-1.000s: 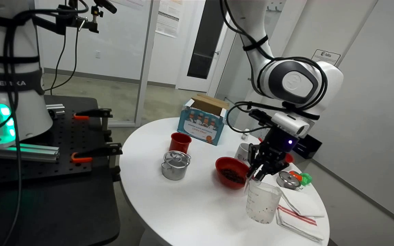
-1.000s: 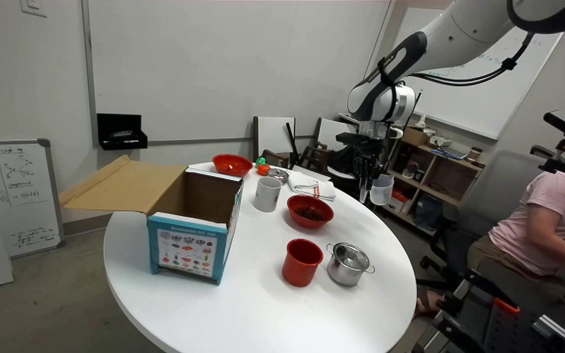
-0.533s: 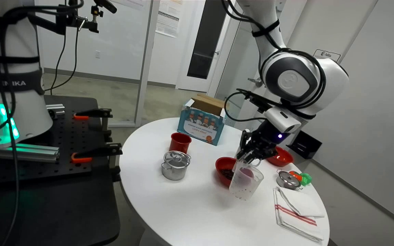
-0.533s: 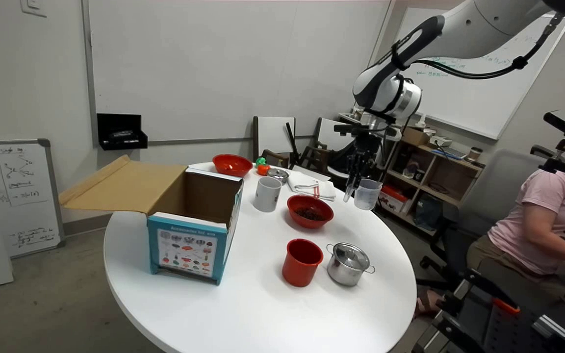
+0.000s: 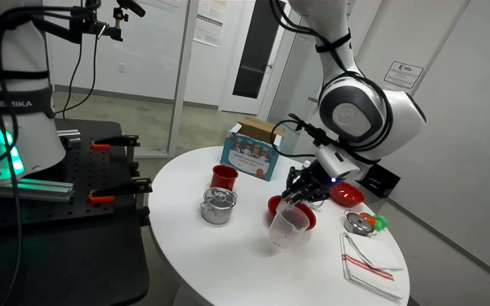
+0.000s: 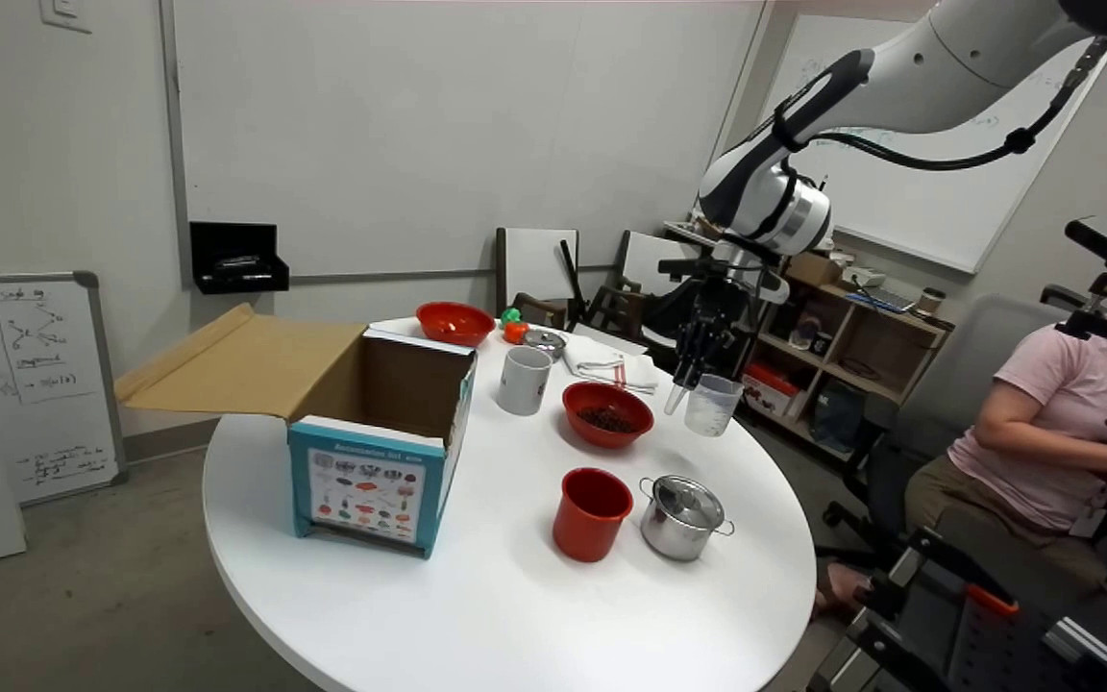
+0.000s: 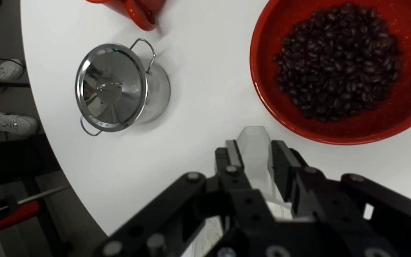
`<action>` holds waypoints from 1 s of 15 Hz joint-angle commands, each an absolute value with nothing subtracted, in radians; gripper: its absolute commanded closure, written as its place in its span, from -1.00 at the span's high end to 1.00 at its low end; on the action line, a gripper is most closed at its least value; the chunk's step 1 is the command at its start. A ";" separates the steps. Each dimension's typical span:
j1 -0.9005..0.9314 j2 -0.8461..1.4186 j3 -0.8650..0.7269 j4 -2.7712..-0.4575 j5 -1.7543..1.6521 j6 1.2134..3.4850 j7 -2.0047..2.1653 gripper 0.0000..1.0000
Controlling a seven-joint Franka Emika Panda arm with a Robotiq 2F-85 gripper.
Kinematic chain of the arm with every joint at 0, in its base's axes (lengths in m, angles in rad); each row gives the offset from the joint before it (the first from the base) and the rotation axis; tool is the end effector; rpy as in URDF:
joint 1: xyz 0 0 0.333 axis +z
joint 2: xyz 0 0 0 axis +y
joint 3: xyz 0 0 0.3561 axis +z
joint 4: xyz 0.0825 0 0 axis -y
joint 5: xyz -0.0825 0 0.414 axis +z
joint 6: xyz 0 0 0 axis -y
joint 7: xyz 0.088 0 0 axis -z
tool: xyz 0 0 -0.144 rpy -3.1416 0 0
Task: Pour the contents of the clear jar into the red bowl
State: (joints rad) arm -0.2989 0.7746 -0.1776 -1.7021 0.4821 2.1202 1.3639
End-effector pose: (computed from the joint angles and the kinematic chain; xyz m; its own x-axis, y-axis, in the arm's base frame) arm 0.6121 -0.2709 0.0973 -0.5508 -0.7980 -0.2445 -0.8253 0.4771 0.3021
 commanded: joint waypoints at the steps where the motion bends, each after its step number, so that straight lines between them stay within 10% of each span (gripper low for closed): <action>1: -0.310 0.798 -0.152 -1.701 0.529 2.146 1.318 -0.87; 10: -0.320 0.880 -0.144 -1.698 0.558 2.171 1.310 -0.80; 11: -0.322 0.884 -0.144 -1.698 0.563 2.174 1.310 0.04; 15: -0.323 0.882 -0.143 -1.699 0.577 2.178 1.298 0.47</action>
State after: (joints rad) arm -0.3112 0.8865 -0.1549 -1.7012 0.5472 2.1638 1.3341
